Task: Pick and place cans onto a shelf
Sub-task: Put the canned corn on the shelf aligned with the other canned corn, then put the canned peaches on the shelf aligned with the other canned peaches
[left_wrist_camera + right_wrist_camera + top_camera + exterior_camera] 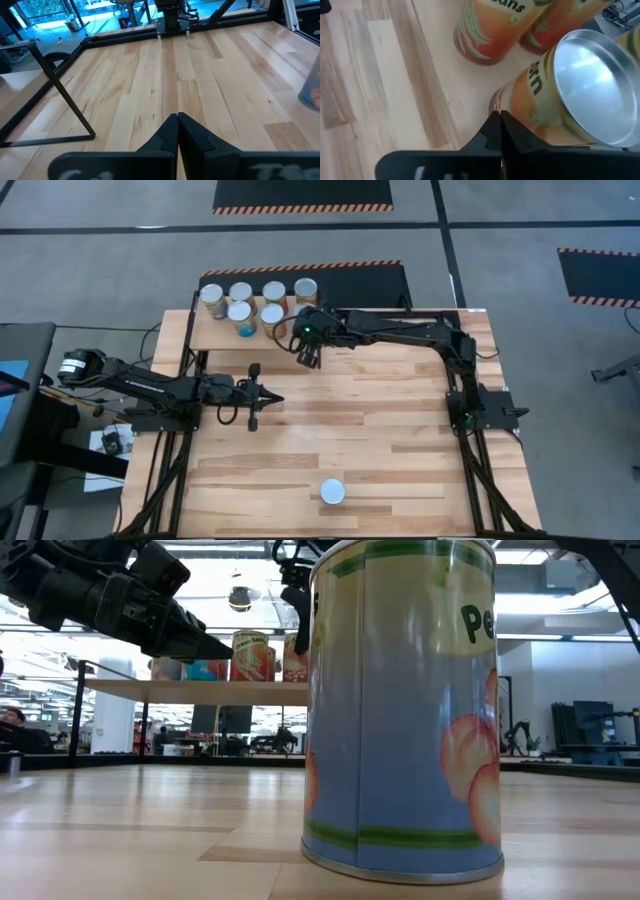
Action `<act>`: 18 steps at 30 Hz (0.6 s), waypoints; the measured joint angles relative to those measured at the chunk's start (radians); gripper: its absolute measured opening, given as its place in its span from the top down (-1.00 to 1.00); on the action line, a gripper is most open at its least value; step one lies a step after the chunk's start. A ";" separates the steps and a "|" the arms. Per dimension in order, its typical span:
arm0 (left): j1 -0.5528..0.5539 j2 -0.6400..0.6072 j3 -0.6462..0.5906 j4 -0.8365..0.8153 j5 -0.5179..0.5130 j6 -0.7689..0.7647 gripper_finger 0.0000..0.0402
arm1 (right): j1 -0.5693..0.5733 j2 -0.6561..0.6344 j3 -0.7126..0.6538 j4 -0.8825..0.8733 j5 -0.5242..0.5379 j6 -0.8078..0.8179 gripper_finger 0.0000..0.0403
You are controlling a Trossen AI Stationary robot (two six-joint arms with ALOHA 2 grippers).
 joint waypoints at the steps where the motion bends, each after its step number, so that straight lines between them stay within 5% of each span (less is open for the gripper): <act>1: 0.000 0.000 0.000 0.001 0.000 0.000 1.00 | -0.001 0.000 0.000 0.002 0.001 0.000 0.95; 9: 0.000 0.000 0.000 0.002 0.000 -0.001 1.00 | 0.017 -0.012 -0.001 0.025 0.023 -0.049 0.91; 18: -0.008 0.000 0.000 -0.012 0.000 -0.002 1.00 | 0.176 -0.135 -0.008 -0.085 0.015 -0.211 0.97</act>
